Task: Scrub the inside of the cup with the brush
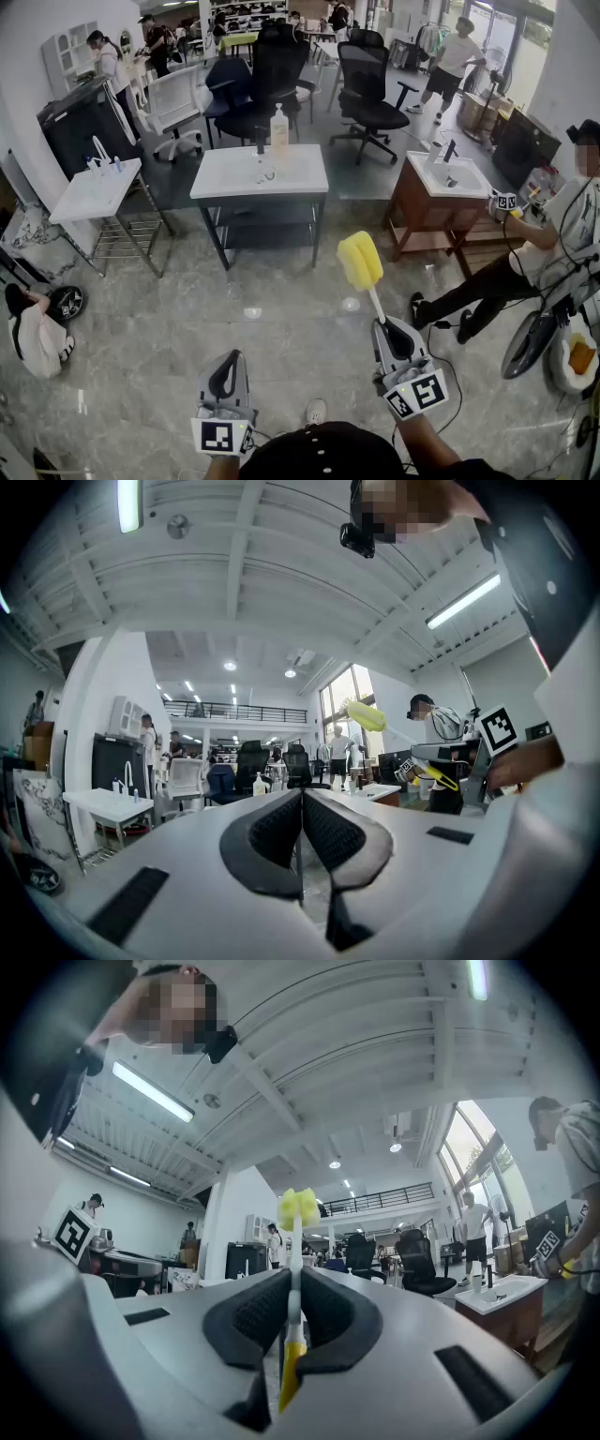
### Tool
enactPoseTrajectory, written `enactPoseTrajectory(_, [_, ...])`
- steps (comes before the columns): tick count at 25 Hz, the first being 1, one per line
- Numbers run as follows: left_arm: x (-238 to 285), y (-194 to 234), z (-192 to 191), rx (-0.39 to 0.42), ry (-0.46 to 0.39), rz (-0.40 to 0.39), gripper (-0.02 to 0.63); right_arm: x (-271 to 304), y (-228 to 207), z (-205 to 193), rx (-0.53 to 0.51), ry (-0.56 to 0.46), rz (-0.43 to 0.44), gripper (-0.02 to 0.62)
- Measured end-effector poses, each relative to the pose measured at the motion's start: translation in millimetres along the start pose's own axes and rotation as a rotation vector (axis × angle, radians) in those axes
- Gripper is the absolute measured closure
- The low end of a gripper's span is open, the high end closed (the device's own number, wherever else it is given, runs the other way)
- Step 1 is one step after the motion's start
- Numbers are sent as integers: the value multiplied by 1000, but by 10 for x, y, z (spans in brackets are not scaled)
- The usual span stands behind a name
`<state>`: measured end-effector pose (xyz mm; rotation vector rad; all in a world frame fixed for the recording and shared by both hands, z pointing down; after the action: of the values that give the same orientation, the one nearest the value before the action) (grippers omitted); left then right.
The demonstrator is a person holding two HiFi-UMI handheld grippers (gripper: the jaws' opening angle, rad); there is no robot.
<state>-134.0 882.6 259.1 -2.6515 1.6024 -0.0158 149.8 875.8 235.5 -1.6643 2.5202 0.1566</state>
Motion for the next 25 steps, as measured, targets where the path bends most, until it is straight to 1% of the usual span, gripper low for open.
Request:
enactPoseTrajectory(12, [211, -19, -27, 4, 7, 8, 577, 129, -172, -64, 12, -2, 9, 554])
enactPoseTrajectory(17, [366, -105, 7, 3, 12, 22, 577, 183, -314, -57, 46, -19, 38, 554])
enactPoseTrajectory(25, [551, -107, -41, 0, 9, 68, 577, 397, -462, -229, 65, -14, 82, 554])
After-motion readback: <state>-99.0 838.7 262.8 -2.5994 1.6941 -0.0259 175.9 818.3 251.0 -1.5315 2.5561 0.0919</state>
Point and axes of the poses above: the fingertips, and each gripper's own axes: x forward along the fingers, y to its left, z out of its top, the point moved 3 cm from there along -x, backward along the fingers
